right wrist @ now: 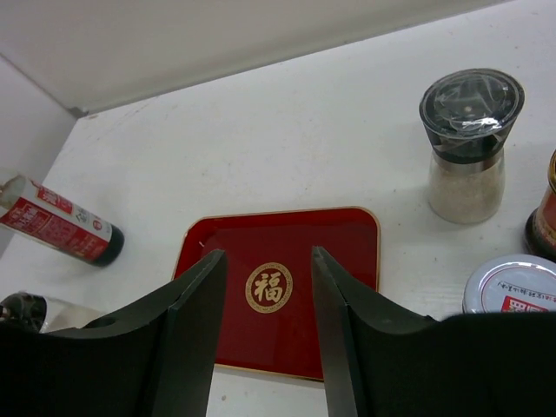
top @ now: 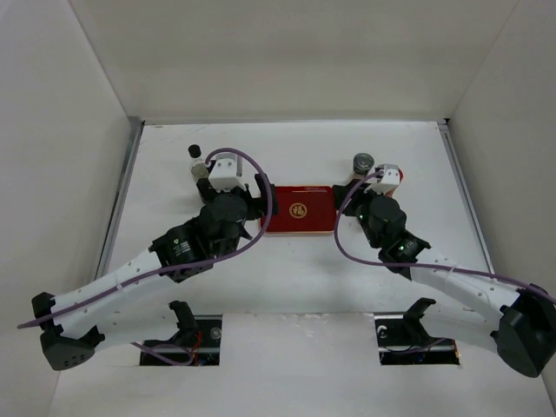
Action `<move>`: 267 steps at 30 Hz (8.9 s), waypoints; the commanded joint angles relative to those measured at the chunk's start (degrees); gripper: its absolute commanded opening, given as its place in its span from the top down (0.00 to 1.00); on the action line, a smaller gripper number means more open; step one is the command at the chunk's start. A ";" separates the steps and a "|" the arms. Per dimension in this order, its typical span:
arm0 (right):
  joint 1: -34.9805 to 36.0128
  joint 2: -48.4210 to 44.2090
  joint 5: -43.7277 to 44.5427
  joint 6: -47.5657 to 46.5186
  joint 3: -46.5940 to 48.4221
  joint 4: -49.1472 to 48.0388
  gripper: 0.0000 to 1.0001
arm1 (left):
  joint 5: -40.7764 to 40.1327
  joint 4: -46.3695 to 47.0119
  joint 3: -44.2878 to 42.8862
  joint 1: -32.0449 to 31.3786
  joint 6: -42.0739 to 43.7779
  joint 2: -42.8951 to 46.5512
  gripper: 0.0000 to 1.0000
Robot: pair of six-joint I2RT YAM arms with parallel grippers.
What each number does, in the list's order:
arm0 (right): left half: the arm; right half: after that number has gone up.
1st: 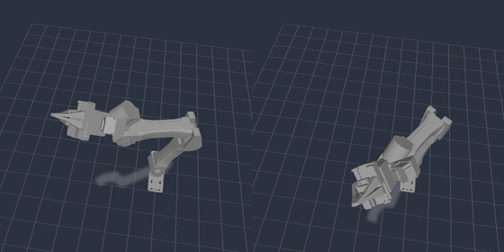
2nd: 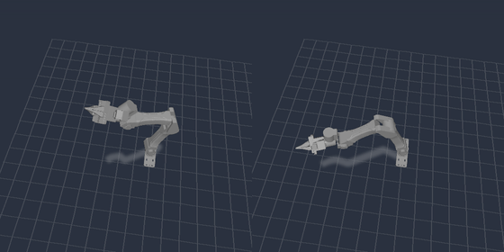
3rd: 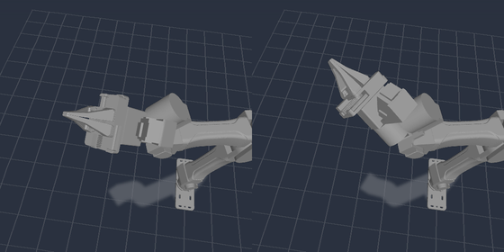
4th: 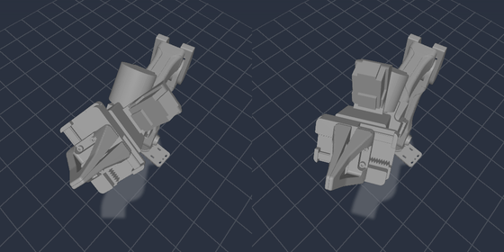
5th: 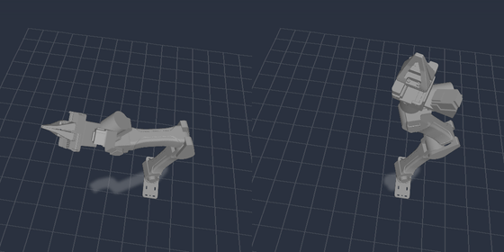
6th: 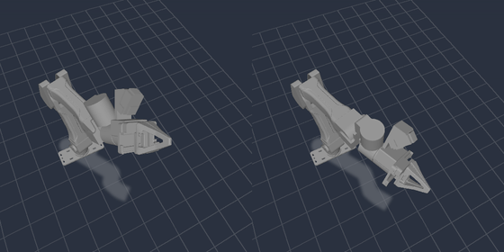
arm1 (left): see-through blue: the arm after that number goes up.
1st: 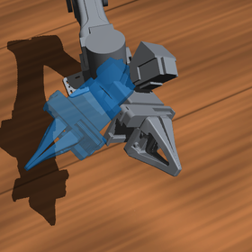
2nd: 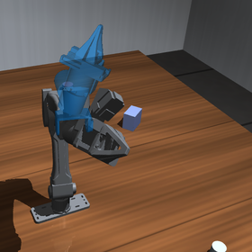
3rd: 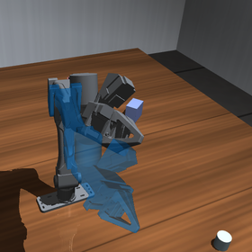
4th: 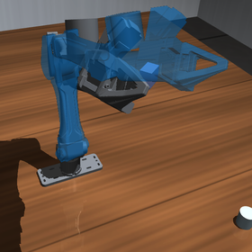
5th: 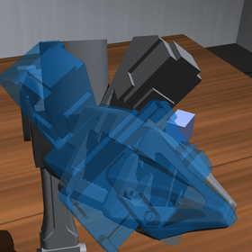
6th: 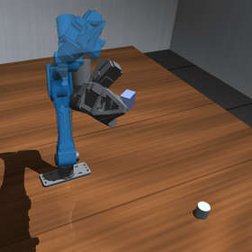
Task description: Organize the condiment bottles
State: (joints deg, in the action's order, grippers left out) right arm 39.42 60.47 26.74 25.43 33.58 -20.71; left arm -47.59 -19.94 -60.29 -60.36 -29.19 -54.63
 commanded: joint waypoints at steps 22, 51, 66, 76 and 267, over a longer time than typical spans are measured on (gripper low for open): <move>0.26 -2.28 0.06 -0.73 -0.53 -4.33 0.50 | 6.29 12.65 -7.64 33.68 12.14 -16.11 0.37; 2.28 2.37 -1.25 -1.88 0.69 -5.31 0.41 | 8.13 15.02 -9.50 42.48 10.91 -27.11 0.76; 2.28 2.82 -0.90 -1.96 0.78 -5.48 0.38 | 7.86 19.15 -13.01 30.71 13.37 -16.91 0.87; 1.32 1.67 -0.81 -1.35 -0.36 -6.10 0.35 | 10.50 23.72 -13.18 19.54 13.11 -22.26 0.87; -4.05 31.46 2.08 -7.76 28.82 4.28 0.47 | -9.09 30.68 32.61 8.37 12.49 16.67 0.04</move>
State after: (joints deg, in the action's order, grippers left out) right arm 34.44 92.60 25.26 18.85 57.58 -5.80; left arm -54.83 12.53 -24.32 -52.53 -16.93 -38.04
